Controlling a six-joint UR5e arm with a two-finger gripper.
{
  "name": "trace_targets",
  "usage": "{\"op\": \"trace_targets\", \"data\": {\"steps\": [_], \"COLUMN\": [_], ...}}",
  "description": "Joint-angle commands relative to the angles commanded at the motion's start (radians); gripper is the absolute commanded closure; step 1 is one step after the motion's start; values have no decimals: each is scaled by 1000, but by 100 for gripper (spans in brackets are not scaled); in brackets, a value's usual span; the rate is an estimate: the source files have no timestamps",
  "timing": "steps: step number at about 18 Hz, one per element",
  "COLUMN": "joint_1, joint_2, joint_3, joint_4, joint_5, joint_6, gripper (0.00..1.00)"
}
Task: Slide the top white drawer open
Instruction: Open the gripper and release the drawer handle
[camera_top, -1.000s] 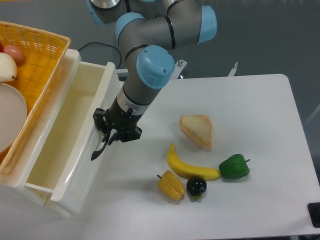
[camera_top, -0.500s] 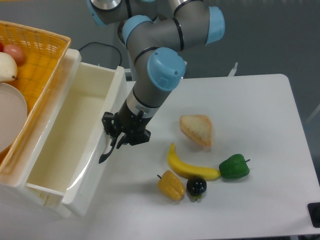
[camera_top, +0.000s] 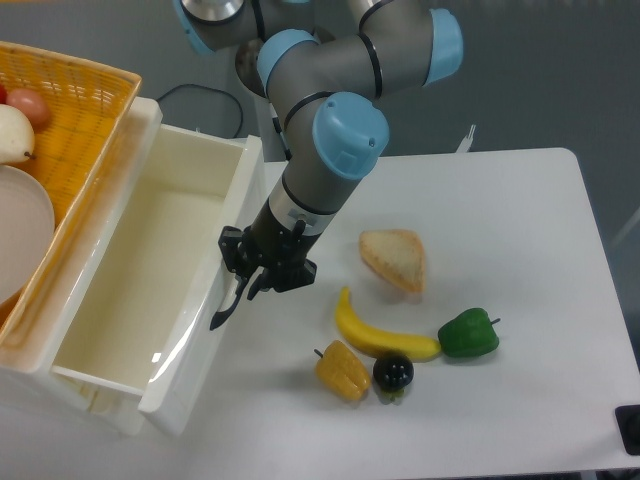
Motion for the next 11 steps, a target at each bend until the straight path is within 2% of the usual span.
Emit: {"op": "trace_targets", "data": {"steps": [5,6,7,11], "joint_1": [6,6,6,11], "joint_2": [2,2,2,3], "joint_3": [0,2,2,2], "joint_4": [-2,-2,-2,-2], "joint_5": [0,-2,-2,-2], "joint_6": [2,2,2,2], "gripper": [76,72,63,52]}}
